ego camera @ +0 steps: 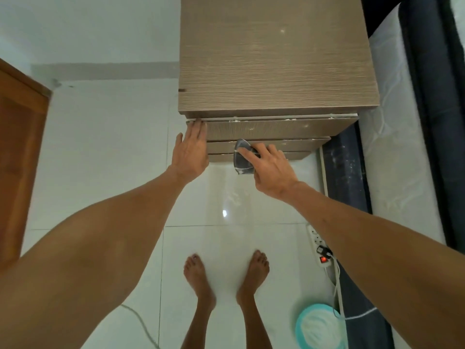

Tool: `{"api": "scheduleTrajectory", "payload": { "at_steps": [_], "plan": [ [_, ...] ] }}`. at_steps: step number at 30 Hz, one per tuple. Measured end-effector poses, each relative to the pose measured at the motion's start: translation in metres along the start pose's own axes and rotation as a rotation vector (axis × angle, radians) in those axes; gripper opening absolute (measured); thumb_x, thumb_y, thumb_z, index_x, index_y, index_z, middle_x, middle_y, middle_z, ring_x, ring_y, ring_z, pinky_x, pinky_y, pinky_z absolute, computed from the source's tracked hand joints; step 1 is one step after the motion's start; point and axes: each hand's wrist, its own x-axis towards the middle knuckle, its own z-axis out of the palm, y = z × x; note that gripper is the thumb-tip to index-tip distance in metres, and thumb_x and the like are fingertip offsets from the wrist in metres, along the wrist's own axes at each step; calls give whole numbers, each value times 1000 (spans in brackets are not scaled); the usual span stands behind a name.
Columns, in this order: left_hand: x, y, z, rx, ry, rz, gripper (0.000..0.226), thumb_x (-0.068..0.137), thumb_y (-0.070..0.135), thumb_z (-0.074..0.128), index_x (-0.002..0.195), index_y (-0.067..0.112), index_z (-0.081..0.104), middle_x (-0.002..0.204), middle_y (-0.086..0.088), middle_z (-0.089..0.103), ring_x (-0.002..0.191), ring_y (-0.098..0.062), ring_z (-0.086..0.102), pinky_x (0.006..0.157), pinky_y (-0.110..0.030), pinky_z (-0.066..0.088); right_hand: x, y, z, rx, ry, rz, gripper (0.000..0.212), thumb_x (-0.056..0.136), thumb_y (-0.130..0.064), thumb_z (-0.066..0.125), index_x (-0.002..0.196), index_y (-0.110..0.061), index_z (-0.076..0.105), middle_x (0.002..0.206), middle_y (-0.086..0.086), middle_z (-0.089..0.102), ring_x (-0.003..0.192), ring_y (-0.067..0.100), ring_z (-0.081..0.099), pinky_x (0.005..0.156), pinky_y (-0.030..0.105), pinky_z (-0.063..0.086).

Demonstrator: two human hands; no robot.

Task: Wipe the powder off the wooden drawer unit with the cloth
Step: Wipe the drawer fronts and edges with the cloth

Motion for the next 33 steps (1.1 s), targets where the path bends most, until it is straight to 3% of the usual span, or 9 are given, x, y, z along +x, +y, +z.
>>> {"api": "scheduleTrajectory", "payload": {
  "at_steps": [7, 13, 26, 33],
  "plan": [
    [6, -8, 5, -20, -31, 9, 80, 88, 9, 58, 151, 6, 9, 160, -12, 10, 148, -29, 12, 116, -50, 20, -1, -17, 9, 2, 36, 28, 69, 83, -10, 68, 146, -19, 41, 135, 15, 48, 113, 33, 47, 97, 45, 42],
    [13, -11, -4, -42, 10, 51, 82, 79, 8, 67, 148, 4, 21, 149, -14, 28, 136, -31, 32, 109, -47, 34, -5, -22, 11, -14, 53, 59, 68, 82, -10, 67, 145, -19, 41, 134, 15, 48, 111, 33, 47, 95, 45, 43],
    [-11, -8, -8, -187, 1, 53, 76, 80, 1, 65, 146, 4, 28, 148, -15, 33, 129, -31, 43, 104, -40, 42, 39, -40, -4, -59, 124, 110, 72, 79, -9, 67, 144, -22, 39, 135, 13, 46, 108, 34, 48, 87, 44, 43],
    [-9, -6, -6, -225, 97, 36, 60, 79, 0, 64, 135, 5, 41, 130, -15, 49, 113, -30, 52, 94, -37, 46, 87, -60, 11, -205, 68, 95, 70, 83, -16, 66, 145, -25, 34, 142, 9, 41, 114, 32, 43, 88, 42, 40]
  ]
}}
